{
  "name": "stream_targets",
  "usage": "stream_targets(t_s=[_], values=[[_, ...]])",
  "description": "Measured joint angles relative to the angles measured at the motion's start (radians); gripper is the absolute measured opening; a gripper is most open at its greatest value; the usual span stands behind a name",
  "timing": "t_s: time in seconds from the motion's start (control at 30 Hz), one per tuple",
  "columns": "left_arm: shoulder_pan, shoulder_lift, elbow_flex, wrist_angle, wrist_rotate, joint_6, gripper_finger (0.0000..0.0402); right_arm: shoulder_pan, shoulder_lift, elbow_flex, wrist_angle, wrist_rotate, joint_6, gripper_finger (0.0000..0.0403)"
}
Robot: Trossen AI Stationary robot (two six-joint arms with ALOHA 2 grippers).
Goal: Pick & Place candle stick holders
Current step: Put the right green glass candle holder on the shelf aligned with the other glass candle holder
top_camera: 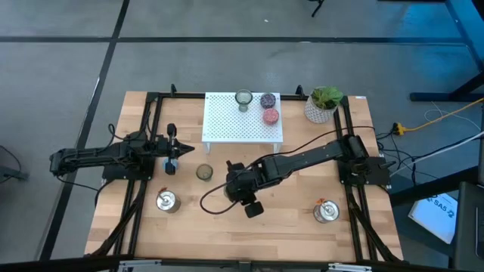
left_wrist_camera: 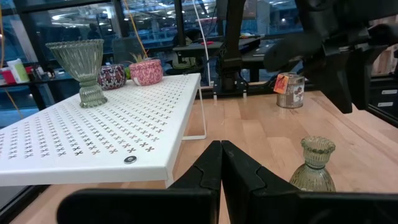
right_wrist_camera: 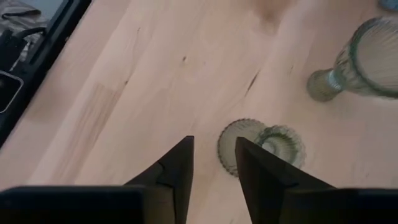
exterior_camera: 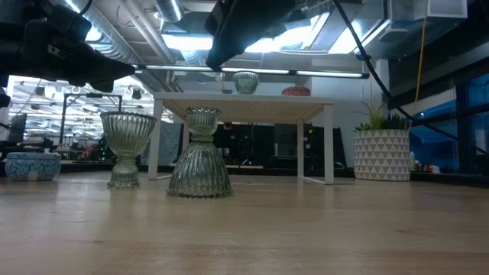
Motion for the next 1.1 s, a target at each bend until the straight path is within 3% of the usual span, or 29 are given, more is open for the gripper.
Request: stream_targets(t_s=[1.1], values=[[0.0,0.0,0.0,0.0,0.0,0.0,0.0002,-0.053,0.104,0.002,0.014,0.029,-0.015,0.0083]])
